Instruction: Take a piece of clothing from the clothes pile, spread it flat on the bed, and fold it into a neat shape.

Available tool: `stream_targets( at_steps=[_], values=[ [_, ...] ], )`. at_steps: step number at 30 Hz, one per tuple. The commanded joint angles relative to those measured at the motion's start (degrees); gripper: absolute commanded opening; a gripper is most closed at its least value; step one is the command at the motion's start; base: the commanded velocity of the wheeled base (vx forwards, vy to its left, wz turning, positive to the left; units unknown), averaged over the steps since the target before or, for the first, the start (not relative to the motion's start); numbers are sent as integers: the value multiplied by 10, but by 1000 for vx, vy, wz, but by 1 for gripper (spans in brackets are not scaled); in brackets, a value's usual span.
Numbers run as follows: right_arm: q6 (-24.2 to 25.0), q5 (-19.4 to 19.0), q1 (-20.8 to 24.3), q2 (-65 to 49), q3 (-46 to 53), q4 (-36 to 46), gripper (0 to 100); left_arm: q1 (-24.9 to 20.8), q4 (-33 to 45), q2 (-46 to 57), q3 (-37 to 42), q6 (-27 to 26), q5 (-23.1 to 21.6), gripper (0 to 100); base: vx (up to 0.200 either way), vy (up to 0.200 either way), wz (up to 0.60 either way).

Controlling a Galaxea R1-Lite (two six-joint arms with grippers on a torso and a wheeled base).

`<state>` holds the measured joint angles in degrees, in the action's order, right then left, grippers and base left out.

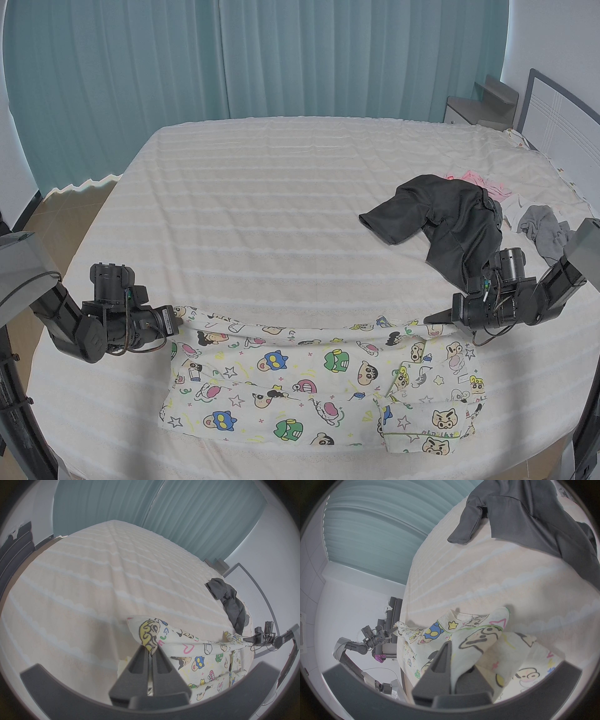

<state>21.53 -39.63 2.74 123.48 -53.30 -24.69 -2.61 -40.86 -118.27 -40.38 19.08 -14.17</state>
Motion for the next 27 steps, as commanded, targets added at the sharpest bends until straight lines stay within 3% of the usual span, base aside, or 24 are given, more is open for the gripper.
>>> stream_targets(
  at_steps=[1,15,27],
  values=[
    [-11,-4,-5,-16,42,-15,0,-6,-23,3,43,0,0,0,0,0,0],
    [-99,-17,-19,-25,135,-23,0,-18,-125,6,157,0,-2,0,0,0,0],
    [-143,-15,-41,-16,175,-22,0,-19,-133,5,203,-2,-24,0,0,0,0]
  ],
)
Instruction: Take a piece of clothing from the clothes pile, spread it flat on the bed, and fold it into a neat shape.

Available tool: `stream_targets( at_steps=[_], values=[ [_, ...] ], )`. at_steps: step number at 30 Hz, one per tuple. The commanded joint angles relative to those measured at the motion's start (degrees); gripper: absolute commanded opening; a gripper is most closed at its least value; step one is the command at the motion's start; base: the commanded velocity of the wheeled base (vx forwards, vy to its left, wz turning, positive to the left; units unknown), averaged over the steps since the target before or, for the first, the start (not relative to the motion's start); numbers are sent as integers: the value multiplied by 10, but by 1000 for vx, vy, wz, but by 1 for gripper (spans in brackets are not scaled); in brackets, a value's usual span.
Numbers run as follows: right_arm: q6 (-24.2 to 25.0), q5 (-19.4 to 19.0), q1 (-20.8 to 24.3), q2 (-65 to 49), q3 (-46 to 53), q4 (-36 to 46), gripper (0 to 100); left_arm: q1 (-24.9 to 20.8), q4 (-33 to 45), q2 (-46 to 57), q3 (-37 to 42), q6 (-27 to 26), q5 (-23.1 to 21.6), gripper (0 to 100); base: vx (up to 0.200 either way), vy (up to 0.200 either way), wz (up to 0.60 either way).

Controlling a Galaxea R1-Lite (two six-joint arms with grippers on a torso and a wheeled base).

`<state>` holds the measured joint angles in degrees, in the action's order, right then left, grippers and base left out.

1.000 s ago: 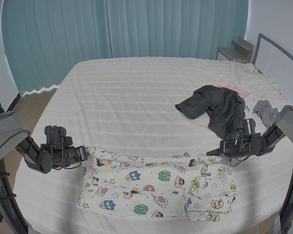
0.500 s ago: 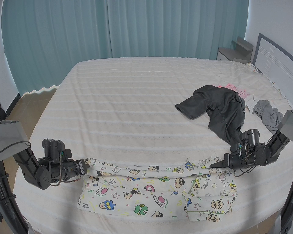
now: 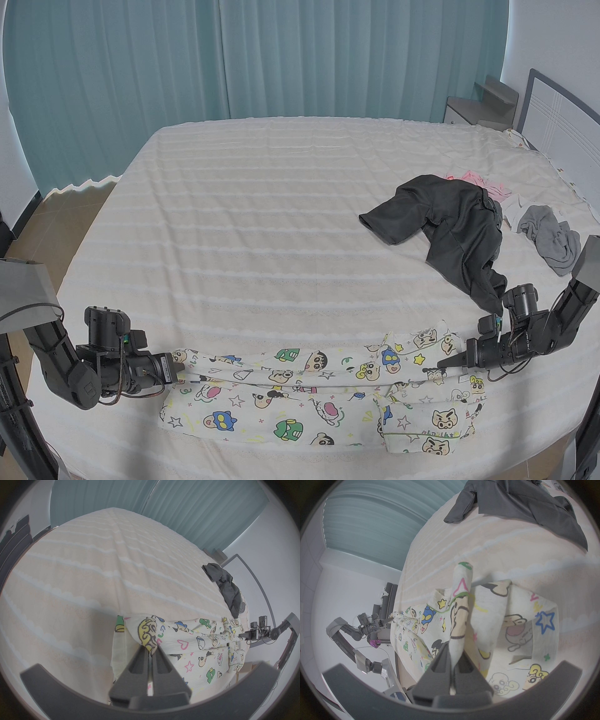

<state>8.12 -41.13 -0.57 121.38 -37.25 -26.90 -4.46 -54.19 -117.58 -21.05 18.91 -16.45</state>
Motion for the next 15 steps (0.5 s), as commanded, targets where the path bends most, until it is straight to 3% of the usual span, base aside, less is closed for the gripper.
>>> stream_targets(
  at_steps=[1,15],
  values=[
    [-16,0,-8,6,19,0,0,0,0,-2,11,0,-1,0,0,0,0],
    [-21,5,-8,28,31,2,0,0,0,-6,11,0,-1,0,0,0,0]
  ],
)
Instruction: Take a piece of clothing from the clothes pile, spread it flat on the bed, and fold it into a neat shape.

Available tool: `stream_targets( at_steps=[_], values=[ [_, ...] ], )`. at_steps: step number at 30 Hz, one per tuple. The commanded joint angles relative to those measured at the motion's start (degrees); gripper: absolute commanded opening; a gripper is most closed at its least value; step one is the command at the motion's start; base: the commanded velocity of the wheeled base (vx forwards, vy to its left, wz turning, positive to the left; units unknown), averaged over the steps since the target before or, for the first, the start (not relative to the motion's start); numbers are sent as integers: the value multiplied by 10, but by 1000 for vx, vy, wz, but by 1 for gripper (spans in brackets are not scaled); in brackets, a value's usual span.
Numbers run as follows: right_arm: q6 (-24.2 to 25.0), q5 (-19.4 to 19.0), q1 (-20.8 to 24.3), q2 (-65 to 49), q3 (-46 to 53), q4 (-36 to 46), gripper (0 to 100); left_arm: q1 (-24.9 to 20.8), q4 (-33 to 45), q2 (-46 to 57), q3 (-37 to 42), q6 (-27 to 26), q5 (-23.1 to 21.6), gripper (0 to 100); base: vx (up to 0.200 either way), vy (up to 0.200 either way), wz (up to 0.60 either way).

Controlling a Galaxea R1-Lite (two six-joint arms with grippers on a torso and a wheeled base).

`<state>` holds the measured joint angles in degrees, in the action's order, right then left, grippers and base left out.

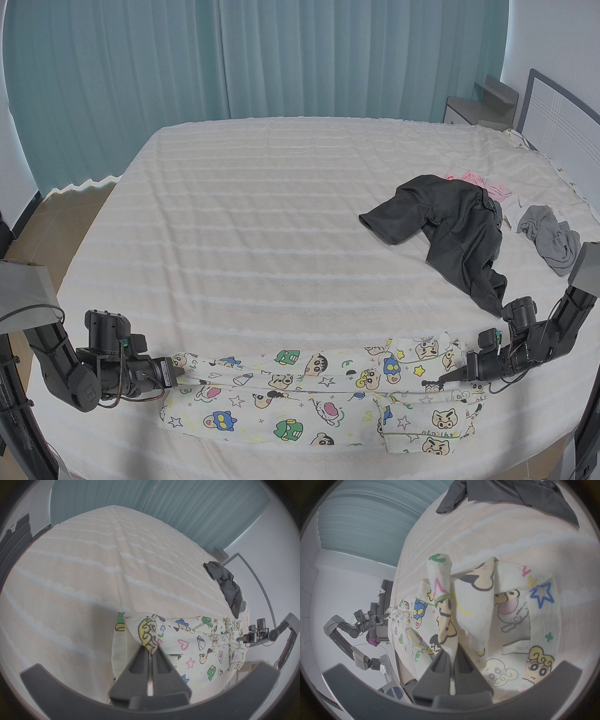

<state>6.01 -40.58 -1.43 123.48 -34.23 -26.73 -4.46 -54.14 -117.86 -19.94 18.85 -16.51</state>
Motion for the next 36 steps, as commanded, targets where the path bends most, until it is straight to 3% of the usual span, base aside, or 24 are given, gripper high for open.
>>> stream_targets(
  at_steps=[1,10,11,12,13,24,27,29,30,31,36],
  values=[
    [1,2,0,8,0,-1,0,1,0,-4,0,0,0,0,0,0,0],
    [-11,43,0,9,7,-1,0,0,0,-16,2,1,1,0,0,0,0],
    [-12,45,0,9,7,-1,0,0,0,-16,3,1,1,100,0,0,0],
    [-17,53,0,10,7,-1,0,0,0,-18,3,1,0,100,0,0,0],
    [-18,54,0,11,7,-1,100,0,0,-19,3,0,1,100,0,0,0],
    [-14,48,-16,-3,24,-2,100,17,-48,-18,8,7,1,100,0,0,0],
    [-12,28,-30,-14,32,-3,100,30,-51,-7,10,24,0,100,0,0,0],
    [-9,-5,-43,-27,44,-3,100,31,-51,-3,10,77,-7,100,0,0,0],
    [-9,-5,-43,-27,44,-3,100,31,-51,-3,10,77,-7,100,0,0,0],
    [2,-26,-53,-42,53,-12,100,31,-50,-2,10,128,-15,100,0,0,0],
    [8,-38,-63,-54,79,-46,100,23,-47,-7,10,218,-19,100,0,0,0]
  ],
)
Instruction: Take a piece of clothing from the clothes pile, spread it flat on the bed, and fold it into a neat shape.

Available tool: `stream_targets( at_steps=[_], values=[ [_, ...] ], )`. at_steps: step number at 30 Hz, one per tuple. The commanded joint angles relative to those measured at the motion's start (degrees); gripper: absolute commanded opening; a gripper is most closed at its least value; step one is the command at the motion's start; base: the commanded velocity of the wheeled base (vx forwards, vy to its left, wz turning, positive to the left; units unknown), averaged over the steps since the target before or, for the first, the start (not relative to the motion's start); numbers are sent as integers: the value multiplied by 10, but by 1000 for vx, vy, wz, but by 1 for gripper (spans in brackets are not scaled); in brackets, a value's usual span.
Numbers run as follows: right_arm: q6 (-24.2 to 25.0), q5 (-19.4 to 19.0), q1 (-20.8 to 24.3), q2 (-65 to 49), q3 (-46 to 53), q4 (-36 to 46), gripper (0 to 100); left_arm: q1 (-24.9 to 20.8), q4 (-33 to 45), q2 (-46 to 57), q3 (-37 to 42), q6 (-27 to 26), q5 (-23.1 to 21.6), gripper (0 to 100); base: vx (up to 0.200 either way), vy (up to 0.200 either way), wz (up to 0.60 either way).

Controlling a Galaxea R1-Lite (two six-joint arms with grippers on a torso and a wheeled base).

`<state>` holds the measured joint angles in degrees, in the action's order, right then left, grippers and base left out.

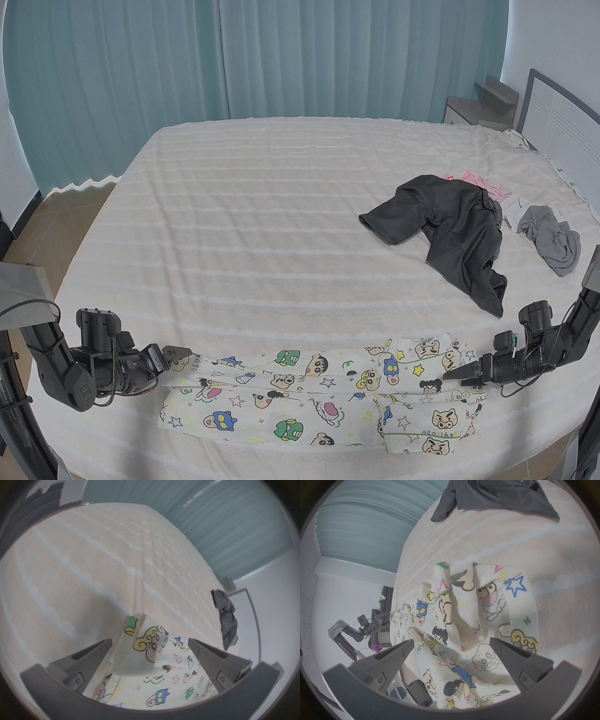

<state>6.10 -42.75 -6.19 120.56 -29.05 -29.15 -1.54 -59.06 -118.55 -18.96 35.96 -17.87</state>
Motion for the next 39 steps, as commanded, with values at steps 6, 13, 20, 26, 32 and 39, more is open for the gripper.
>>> stream_targets(
  at_steps=[6,13,20,26,32,39],
  values=[
    [8,-21,-14,-20,49,-61,100,-15,-3,0,-9,148,-20,100,0,0,0],
    [8,-21,-13,-21,63,-79,100,18,-20,11,0,18,25,100,0,0,0],
    [8,-21,-13,-21,64,-79,100,7,-59,80,-1,2,60,100,0,0,0],
    [8,-21,-13,-21,69,-86,100,-112,-55,122,-1,46,64,100,0,0,0],
    [8,-21,-13,-21,79,-95,100,-189,-55,44,-14,42,93,100,0,0,0],
    [8,-22,-13,-21,79,-95,100,-206,-59,-71,-45,5,148,100,0,0,0]
  ],
)
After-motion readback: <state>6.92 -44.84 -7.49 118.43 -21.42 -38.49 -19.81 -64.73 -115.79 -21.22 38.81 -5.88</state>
